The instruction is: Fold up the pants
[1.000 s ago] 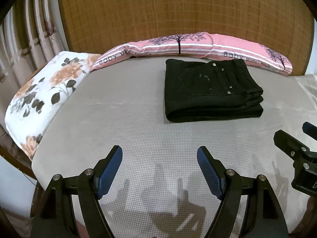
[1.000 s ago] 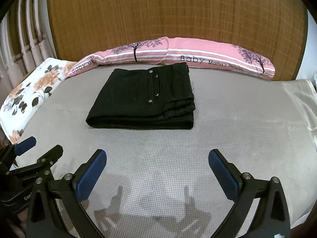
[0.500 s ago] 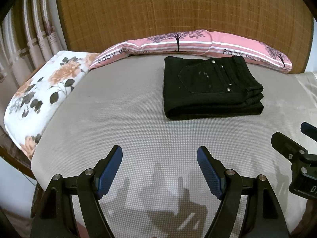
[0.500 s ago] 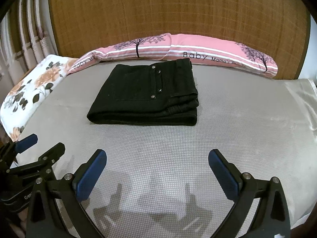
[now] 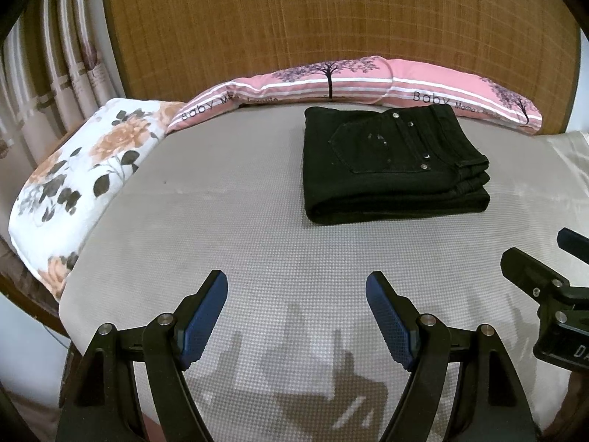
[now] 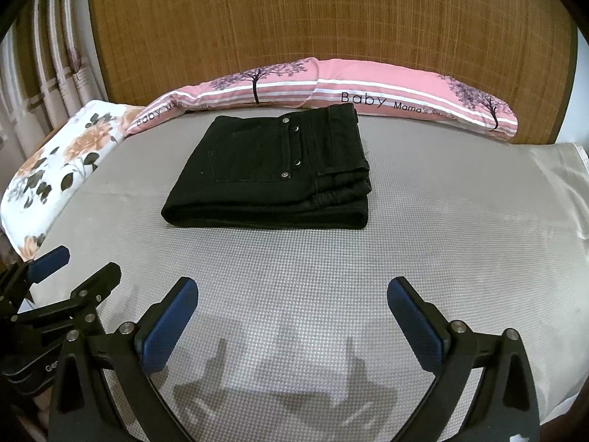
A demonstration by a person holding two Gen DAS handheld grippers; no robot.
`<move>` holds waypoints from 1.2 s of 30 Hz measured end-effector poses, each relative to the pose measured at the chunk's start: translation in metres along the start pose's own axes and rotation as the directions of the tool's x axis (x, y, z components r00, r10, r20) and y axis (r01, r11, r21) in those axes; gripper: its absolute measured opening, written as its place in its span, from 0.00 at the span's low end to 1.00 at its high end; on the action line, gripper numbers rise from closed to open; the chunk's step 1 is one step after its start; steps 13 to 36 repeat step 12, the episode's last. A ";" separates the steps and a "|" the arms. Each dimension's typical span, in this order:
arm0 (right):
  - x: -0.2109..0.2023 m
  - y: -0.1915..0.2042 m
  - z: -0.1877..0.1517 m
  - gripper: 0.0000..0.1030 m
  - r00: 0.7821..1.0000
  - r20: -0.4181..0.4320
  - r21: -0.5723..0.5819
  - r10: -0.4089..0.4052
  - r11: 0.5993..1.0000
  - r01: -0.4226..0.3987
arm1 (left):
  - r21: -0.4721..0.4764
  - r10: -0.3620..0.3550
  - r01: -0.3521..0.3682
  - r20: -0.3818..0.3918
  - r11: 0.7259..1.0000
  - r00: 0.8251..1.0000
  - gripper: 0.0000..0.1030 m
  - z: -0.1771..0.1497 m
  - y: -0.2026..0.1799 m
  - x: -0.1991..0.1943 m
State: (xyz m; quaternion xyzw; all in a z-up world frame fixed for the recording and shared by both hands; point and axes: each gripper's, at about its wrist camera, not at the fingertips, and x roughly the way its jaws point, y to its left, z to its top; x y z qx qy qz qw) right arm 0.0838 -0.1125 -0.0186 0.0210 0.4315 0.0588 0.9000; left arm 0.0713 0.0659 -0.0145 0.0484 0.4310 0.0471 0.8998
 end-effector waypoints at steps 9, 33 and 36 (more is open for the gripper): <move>0.003 -0.002 -0.002 0.99 1.000 -0.009 0.013 0.005 1.000 -0.005 | 0.004 -0.006 0.006 -0.008 1.000 1.000 0.76 -0.002 0.000 0.001; 0.003 -0.002 -0.002 0.99 1.000 -0.010 0.015 0.005 1.000 -0.005 | 0.002 -0.007 0.007 -0.015 1.000 1.000 0.76 -0.003 0.000 0.003; 0.003 -0.002 -0.002 0.99 1.000 -0.010 0.015 0.005 1.000 -0.005 | 0.002 -0.007 0.007 -0.015 1.000 1.000 0.76 -0.003 0.000 0.003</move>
